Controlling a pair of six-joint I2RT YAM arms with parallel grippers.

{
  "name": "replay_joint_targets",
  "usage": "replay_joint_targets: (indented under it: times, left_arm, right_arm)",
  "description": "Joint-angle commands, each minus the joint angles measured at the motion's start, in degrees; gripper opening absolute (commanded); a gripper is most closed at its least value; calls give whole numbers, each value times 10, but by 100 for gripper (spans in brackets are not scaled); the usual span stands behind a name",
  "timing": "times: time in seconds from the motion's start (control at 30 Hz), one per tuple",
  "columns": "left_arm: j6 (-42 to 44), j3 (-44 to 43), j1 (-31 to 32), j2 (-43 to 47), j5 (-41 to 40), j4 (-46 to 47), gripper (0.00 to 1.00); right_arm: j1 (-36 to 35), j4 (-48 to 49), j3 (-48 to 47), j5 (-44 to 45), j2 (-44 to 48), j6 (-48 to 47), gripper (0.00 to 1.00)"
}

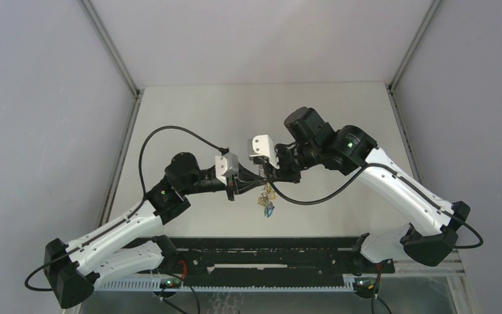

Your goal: Put the keys on the keyring

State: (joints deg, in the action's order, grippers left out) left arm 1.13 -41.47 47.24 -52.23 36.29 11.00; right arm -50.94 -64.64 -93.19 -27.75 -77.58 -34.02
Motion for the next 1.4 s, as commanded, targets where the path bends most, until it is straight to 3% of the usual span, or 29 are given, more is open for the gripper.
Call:
replay_joint_targets:
  times: [0.0,0.47,0.77,1.27,1.37]
  left_arm:
    - [11,-32,-1,1,7,-7,4]
    - [-3,-28,-1,8,-35,-10,0]
    - [-44,8,-1,30,-98,49,0]
    - [-70,65,-1,81,-180,141,0]
    - [-46,56,-5,78,-126,128,0]
  right_arm:
    - [-6,27,-20,-5,23,-9,0]
    - [-8,38,-14,-3,29,-7,0]
    - [23,117,54,-47,97,21,23]
    - [113,306,184,-162,150,163,28]
    - [122,324,193,-192,143,175,30]
